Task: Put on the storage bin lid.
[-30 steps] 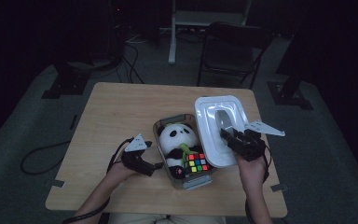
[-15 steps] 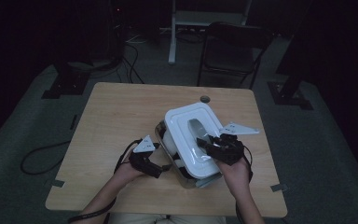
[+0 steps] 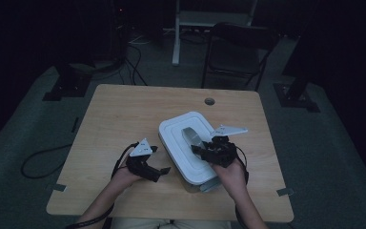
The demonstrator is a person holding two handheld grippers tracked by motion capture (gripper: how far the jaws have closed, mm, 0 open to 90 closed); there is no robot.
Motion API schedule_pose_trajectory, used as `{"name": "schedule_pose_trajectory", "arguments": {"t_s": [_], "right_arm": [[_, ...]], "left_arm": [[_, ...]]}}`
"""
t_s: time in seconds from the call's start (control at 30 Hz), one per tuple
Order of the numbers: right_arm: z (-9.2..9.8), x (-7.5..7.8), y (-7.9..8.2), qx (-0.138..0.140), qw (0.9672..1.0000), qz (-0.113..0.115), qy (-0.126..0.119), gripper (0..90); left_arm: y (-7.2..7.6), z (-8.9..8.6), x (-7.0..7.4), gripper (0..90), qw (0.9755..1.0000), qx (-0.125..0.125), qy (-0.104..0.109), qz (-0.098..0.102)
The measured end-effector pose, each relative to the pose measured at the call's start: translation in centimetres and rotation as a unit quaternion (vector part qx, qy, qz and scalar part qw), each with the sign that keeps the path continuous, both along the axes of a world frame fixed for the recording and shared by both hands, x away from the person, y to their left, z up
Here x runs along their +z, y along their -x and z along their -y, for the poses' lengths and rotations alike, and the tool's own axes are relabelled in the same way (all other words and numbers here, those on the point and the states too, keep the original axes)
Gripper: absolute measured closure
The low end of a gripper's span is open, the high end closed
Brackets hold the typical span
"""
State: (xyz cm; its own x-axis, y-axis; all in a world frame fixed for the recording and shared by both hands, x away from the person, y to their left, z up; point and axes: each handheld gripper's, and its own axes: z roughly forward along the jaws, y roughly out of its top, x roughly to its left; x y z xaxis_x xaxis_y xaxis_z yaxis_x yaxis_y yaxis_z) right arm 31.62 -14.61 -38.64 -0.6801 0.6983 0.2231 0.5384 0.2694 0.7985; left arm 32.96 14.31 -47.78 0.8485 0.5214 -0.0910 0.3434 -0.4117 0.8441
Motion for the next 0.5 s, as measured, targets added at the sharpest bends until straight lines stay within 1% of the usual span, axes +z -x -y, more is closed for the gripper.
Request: {"name": "schedule_pose_trajectory", "arguments": {"t_s": [0.13,0.2,0.23,0.27,0.3,0.33,0.5], "right_arm": [[0.1,-0.3,-0.4,0.000,0.9999,-0.011,-0.002,68.0],[-0.1,-0.4,-0.4,0.002,0.9999,-0.012,0.000,68.0],[-0.5,-0.5,-0.3,0.008,0.9998,-0.011,0.013,68.1],[-0.5,-0.5,-0.3,0.008,0.9998,-0.011,0.013,68.1],[-0.9,-0.6,-0.3,0.006,0.9996,-0.007,0.025,68.1],[-1.0,-0.6,-0.4,0.007,0.9995,-0.007,0.029,68.1],[-0.6,-0.9,-0.3,0.010,0.9996,-0.011,0.023,68.3]], "left_arm": [[-0.1,-0.2,0.1,1.1,1.0000,0.006,0.004,0.000],[-0.1,-0.2,0.1,1.1,1.0000,0.006,0.005,0.000],[0.0,-0.2,0.1,1.1,1.0000,0.006,0.004,-0.001],[0.0,-0.2,0.1,1.1,1.0000,0.006,0.004,-0.001],[0.0,-0.2,0.1,1.1,1.0000,0.006,0.004,-0.001],[0.0,-0.1,0.1,1.1,1.0000,0.005,0.003,-0.001],[0.1,-0.2,0.2,1.1,1.0000,0.004,0.004,0.000]]}}
